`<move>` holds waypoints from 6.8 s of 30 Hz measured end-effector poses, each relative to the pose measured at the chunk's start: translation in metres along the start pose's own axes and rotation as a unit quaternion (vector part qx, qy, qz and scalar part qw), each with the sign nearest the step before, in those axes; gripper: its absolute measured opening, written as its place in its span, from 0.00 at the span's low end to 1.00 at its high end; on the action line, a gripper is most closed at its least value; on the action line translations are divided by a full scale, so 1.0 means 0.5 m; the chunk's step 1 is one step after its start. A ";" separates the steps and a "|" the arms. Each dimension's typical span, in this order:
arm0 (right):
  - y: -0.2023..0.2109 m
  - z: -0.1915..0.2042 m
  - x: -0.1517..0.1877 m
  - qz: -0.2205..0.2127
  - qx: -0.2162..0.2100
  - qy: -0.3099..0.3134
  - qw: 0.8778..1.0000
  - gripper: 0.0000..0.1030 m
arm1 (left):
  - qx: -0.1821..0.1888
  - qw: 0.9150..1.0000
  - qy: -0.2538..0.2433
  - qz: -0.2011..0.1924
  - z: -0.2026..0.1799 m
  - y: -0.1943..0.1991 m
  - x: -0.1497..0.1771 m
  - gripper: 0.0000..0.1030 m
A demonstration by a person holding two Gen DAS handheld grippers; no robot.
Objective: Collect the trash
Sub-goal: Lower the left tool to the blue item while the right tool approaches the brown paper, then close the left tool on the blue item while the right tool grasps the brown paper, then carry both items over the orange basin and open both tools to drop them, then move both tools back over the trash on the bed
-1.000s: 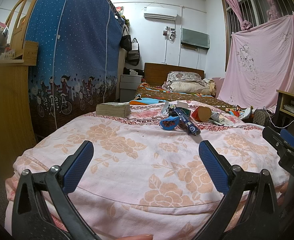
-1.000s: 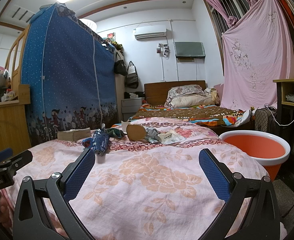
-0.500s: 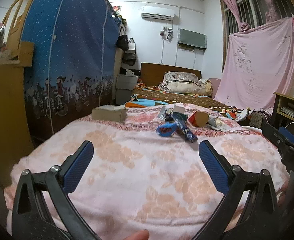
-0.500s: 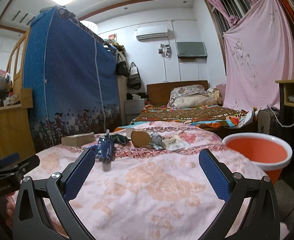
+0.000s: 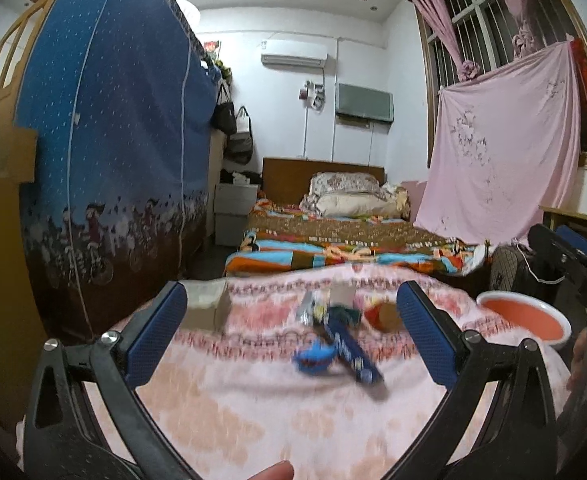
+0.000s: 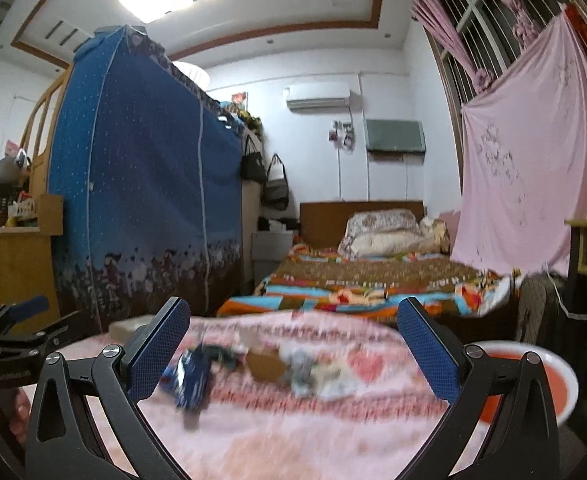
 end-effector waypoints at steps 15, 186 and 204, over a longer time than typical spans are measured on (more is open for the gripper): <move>-0.184 0.018 0.096 0.093 -0.054 0.020 0.994 1.00 | -0.022 0.996 0.032 0.083 0.024 -0.112 0.053 0.88; -0.092 -0.352 0.023 -0.001 0.128 -0.099 0.987 1.00 | 0.104 0.990 0.057 0.079 -0.255 -0.253 -0.033 0.89; -0.141 -0.151 0.062 0.029 0.007 -0.008 1.000 1.00 | 0.023 0.999 -0.009 0.033 -0.099 -0.155 0.011 0.89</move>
Point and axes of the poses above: each gripper's, at about its wrist camera, not at the fingertips, and y roughly against the way its jaws point, z to its left, x to its underside, the point moved 9 cm from there along -y, roughly the way its jaws point, and after that the axes turned 8 degrees about -z, right-handed, at the moved point
